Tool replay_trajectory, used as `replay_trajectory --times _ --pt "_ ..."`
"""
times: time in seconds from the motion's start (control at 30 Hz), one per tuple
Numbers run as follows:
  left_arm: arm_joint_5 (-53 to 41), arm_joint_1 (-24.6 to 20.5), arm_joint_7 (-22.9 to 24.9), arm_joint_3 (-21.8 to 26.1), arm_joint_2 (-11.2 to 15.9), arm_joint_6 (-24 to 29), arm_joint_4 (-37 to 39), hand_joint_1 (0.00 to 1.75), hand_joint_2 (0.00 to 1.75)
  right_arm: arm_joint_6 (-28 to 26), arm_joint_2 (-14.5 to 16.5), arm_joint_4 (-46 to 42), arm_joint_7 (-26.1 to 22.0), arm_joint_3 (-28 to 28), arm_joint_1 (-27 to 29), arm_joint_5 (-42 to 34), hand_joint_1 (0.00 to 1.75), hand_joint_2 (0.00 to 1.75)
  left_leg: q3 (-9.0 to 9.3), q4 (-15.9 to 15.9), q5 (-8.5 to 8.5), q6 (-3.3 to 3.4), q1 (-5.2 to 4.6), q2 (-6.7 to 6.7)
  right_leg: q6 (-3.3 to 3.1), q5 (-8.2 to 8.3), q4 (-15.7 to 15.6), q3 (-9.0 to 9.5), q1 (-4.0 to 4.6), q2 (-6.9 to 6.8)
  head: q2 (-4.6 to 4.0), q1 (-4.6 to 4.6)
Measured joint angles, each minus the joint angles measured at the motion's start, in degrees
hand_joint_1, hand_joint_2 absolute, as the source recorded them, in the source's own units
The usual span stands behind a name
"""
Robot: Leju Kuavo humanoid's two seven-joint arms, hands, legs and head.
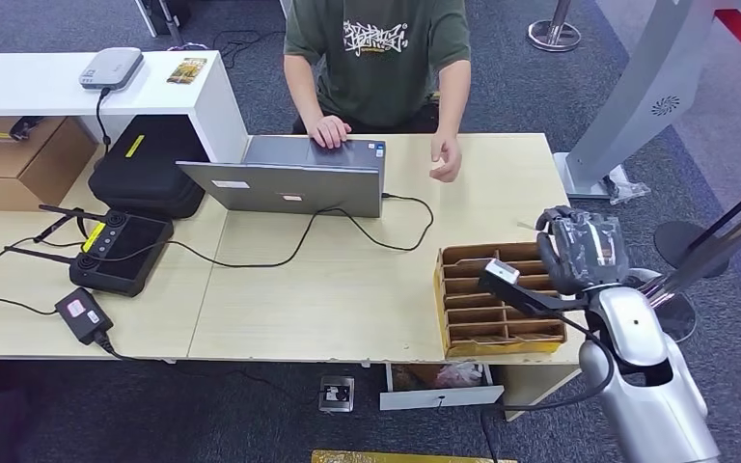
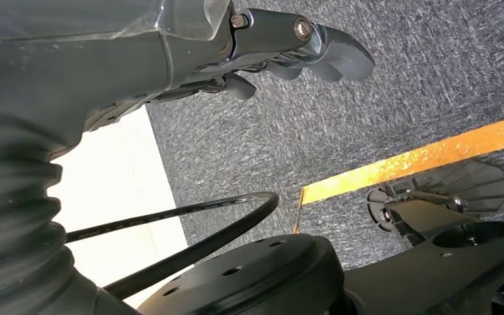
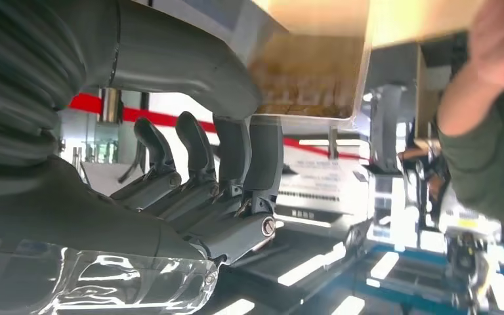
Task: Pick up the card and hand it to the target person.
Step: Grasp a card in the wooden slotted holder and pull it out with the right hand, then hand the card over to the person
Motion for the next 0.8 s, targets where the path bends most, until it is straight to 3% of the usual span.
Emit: replay_trajectory --times 0.37,0.8 --pt "-0.5 -0.14 0.0 0.0 -0.01 -0.01 0.0 0.0 1.75 0.66 -1.37 -5.14 0.22 0.21 -4.19 -1.03 1.41 1.75 0.0 0.0 0.01 0.0 0.01 0.0 -0.03 0.02 0.0 0.0 0.0 0.0 0.0 0.0" --pt "-0.68 -0.24 0.43 0.0 0.09 -0.01 0.0 0.0 1.75 1.4 -1.18 -3.09 0.22 1.97 -7.01 -1.61 1.52 1.75 -0.04 0.0 0.01 0.0 0.01 -0.02 -0.03 0.02 0.01 0.0 0.01 -0.05 0.0 0.0"
